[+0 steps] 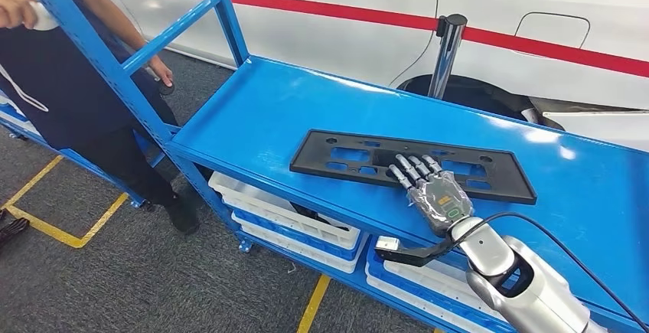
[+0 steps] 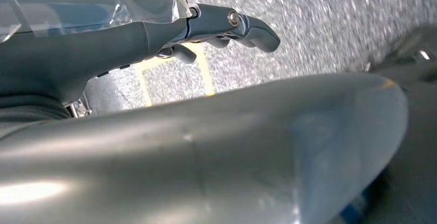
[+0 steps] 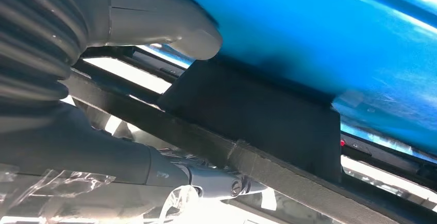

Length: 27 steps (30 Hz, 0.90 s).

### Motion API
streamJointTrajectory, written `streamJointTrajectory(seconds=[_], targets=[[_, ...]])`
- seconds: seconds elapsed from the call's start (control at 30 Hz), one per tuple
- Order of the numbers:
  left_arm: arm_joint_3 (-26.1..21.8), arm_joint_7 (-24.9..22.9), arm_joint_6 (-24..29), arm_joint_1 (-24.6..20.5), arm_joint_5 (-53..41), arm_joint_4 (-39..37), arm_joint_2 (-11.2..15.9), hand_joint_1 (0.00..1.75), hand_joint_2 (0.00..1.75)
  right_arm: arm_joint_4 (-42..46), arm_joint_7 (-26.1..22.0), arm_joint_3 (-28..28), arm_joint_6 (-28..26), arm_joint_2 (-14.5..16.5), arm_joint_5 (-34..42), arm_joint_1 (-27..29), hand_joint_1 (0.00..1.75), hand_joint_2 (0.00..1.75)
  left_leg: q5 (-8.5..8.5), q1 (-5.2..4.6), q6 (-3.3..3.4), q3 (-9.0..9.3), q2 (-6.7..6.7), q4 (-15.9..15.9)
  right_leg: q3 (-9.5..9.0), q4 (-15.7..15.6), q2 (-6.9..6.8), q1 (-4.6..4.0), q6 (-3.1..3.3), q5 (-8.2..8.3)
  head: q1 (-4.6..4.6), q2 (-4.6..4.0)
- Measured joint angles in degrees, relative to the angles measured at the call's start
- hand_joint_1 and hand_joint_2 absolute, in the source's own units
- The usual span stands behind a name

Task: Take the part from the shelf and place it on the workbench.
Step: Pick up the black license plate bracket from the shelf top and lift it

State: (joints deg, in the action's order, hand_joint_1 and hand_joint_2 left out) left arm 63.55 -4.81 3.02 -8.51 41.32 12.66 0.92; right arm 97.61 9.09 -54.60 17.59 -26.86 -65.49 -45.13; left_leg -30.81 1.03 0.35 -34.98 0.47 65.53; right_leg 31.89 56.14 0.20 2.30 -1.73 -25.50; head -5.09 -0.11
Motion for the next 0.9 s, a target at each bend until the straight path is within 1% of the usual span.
streamJointTrajectory(seconds=[0.03,0.07,0.1,0.13,0.2,0.23,0.27,0.33,0.37,0.4,0.43,0.47,0.5,0.53,0.57,0.6,0.63,0.67,0.7,0.73,0.77,0.83,0.87,0.9], targets=[[0.0,0.0,0.0,0.1,0.1,0.0,0.0,0.00,0.00,0.0,0.1,-0.2,-0.1,0.1,0.0,0.0,0.00,1.75,-1.41,-0.01,-0.06,-1.81,0.00,3.7,0.06,0.0,0.01,-0.06,0.02,0.01,0.00,0.00],[0.0,0.0,0.0,0.2,0.1,0.0,0.0,0.00,0.00,0.0,0.3,-0.5,-0.2,0.2,0.0,0.0,0.00,1.75,-1.84,-0.06,0.04,-2.89,-0.01,5.8,0.08,0.0,0.03,-0.14,0.02,0.01,0.00,0.00],[0.0,0.0,0.0,0.3,0.1,0.0,0.0,0.00,0.00,0.0,0.5,-0.7,-0.4,0.3,0.0,-0.1,0.00,1.75,-1.16,-0.18,0.34,-2.88,-0.02,5.6,0.07,0.0,0.05,-0.26,0.03,0.01,0.00,0.00],[0.0,0.0,0.0,0.3,0.2,0.0,0.0,0.00,0.00,0.0,0.6,-0.8,-0.6,0.5,0.0,-0.2,0.00,1.75,0.46,-0.38,0.82,-1.72,-0.03,2.9,0.03,0.0,0.09,-0.40,0.03,0.01,0.00,0.00],[-0.1,0.1,0.1,0.3,0.2,0.0,0.0,0.00,0.00,0.0,0.9,-1.1,-1.3,0.7,0.0,-0.3,0.00,1.75,4.35,-1.13,2.38,2.43,-0.15,-5.9,-0.08,-0.1,0.06,-0.50,0.04,0.05,-0.01,0.00],[-0.1,0.1,0.1,0.3,0.2,0.0,0.0,0.00,0.00,0.0,1.0,-1.3,-1.6,0.9,0.0,-0.4,0.00,1.75,5.60,-1.52,2.99,3.94,-0.19,-9.3,-0.14,-0.2,-0.04,-0.43,-0.13,0.09,-0.01,0.00],[-0.2,0.1,0.1,0.2,0.2,0.0,0.0,0.00,0.00,0.0,1.2,-1.4,-1.9,1.1,0.0,-0.5,0.00,1.75,6.27,-1.91,3.43,4.81,-0.19,-11.3,-0.16,-0.3,-0.11,-0.29,-0.34,0.13,-0.03,0.00],[-0.2,0.2,0.2,0.2,0.3,0.0,0.1,0.00,0.00,-0.1,1.5,-1.5,-2.3,1.4,0.0,-0.6,0.00,1.75,6.71,-2.35,3.77,5.03,-0.11,-12.3,-0.35,-0.9,-0.22,-0.16,-1.00,0.37,-0.05,0.01],[-0.2,0.2,0.2,0.2,0.3,0.0,0.1,0.00,0.00,-0.2,1.6,-1.6,-2.4,1.5,-0.1,-0.5,0.00,1.75,7.31,-2.26,3.85,5.51,-0.06,-13.2,-0.54,-1.1,-0.23,-0.22,-1.23,0.44,-0.03,0.01],[-0.3,0.2,0.3,0.2,0.4,0.0,0.1,0.00,0.00,-0.3,1.7,-1.7,-2.4,1.7,-0.3,-0.6,0.00,1.75,7.95,-2.13,3.91,6.00,-0.05,-14.2,-0.51,-0.9,-0.25,-0.40,-1.40,0.11,-0.01,0.01],[-0.3,0.2,0.3,0.1,0.4,0.0,0.1,0.00,0.00,-0.4,1.8,-2.0,-2.4,1.9,-0.4,-0.6,0.00,1.75,8.60,-1.96,3.94,6.45,-0.02,-15.2,0.04,0.4,-0.25,-0.56,-1.49,-0.89,0.02,0.01],[-0.3,0.2,0.4,0.1,0.4,0.0,0.1,0.00,0.00,-0.7,1.9,-2.3,-2.3,2.0,-0.6,-0.5,0.00,1.75,9.08,-1.83,3.83,6.73,0.01,-15.8,1.30,3.1,-0.26,-0.68,-1.47,-2.54,0.06,0.00],[-0.3,0.2,0.4,0.0,0.5,0.0,0.0,0.00,0.00,-0.9,2.1,-2.6,-2.1,2.2,-0.8,-0.4,0.00,1.75,9.19,-1.94,3.85,6.68,0.02,-16.0,3.11,6.8,-0.23,-0.78,-1.46,-4.48,0.07,0.00],[-0.3,0.2,0.5,0.1,0.5,0.0,-0.1,0.00,0.00,-1.1,2.4,-2.9,-1.9,2.5,-0.9,-0.4,0.00,1.75,9.23,-2.02,3.87,6.57,0.04,-15.9,4.98,10.6,-0.23,-0.78,-1.49,-6.07,0.08,0.00],[-0.3,0.2,0.5,0.1,0.6,0.0,-0.1,0.00,0.00,-1.5,2.7,-3.1,-1.7,2.9,-1.1,-0.4,0.00,1.75,9.20,-2.11,3.87,6.50,0.03,-15.9,6.28,13.2,-0.23,-0.81,-1.54,-6.71,0.09,0.01],[-0.3,0.2,0.5,0.1,0.7,0.0,-0.2,0.00,0.00,-1.8,3.0,-3.4,-1.5,3.4,-1.2,-0.5,0.00,1.75,9.15,-2.15,3.84,6.47,0.02,-15.8,6.59,13.6,-0.23,-0.82,-1.58,-6.19,0.09,0.01],[-0.3,0.2,0.5,0.1,0.7,0.0,-0.3,0.00,0.00,-2.2,3.1,-3.6,-1.3,3.8,-1.2,-0.6,0.00,1.75,9.04,-2.15,3.77,6.48,0.00,-15.6,5.71,11.7,-0.24,-0.81,-1.60,-4.57,0.09,0.01],[-0.3,0.2,0.5,0.1,0.7,0.0,-0.4,0.00,0.00,-2.5,3.3,-3.8,-1.3,4.3,-1.3,-0.8,0.00,1.75,8.84,-2.10,3.61,6.47,-0.02,-15.3,3.83,7.8,-0.25,-0.76,-1.60,-2.35,0.09,0.01],[-0.3,0.2,0.5,0.1,0.7,0.0,-0.5,0.00,0.00,-2.9,3.4,-4.0,-1.2,4.7,-1.2,-1.0,0.00,1.75,8.56,-2.08,3.37,6.40,-0.02,-14.9,1.82,3.7,-0.25,-0.75,-1.50,-0.69,0.09,0.01],[-0.3,0.2,0.5,0.0,0.7,0.0,-0.5,0.00,0.00,-3.3,3.6,-4.2,-1.2,5.2,-1.2,-1.3,0.00,1.75,8.19,-2.14,3.08,6.23,-0.03,-14.4,0.27,0.5,-0.23,-0.76,-1.25,0.48,0.08,0.00],[-0.3,0.2,0.5,-0.1,0.7,0.0,-0.6,0.00,0.00,-3.6,3.7,-4.4,-1.1,5.7,-1.1,-1.5,0.00,1.75,7.89,-2.18,2.82,6.05,-0.02,-14.0,-0.59,-1.3,-0.19,-0.83,-0.94,0.90,0.07,0.00],[-0.3,0.3,0.6,-0.2,0.8,0.0,-0.6,0.00,0.00,-4.2,4.0,-4.7,-1.1,6.5,-0.9,-1.8,0.00,1.75,7.59,-2.25,2.47,5.81,0.00,-13.6,-0.73,-1.8,-0.11,-1.04,-0.24,0.85,0.05,0.00],[-0.3,0.3,0.6,-0.2,0.9,0.0,-0.6,0.00,0.00,-4.5,4.2,-4.8,-1.0,6.9,-0.7,-2.0,0.00,1.75,7.47,-2.14,2.35,5.78,0.00,-13.4,-0.72,-1.8,-0.12,-1.02,0.02,0.88,0.05,0.01],[-0.3,0.4,0.6,-0.2,1.0,0.0,-0.7,0.00,0.00,-4.7,4.4,-4.9,-1.0,7.2,-0.6,-2.1,0.00,1.75,6.98,-2.06,2.11,5.56,-0.04,-12.7,-0.73,-1.8,-0.14,-0.94,0.26,0.94,0.03,0.01]])
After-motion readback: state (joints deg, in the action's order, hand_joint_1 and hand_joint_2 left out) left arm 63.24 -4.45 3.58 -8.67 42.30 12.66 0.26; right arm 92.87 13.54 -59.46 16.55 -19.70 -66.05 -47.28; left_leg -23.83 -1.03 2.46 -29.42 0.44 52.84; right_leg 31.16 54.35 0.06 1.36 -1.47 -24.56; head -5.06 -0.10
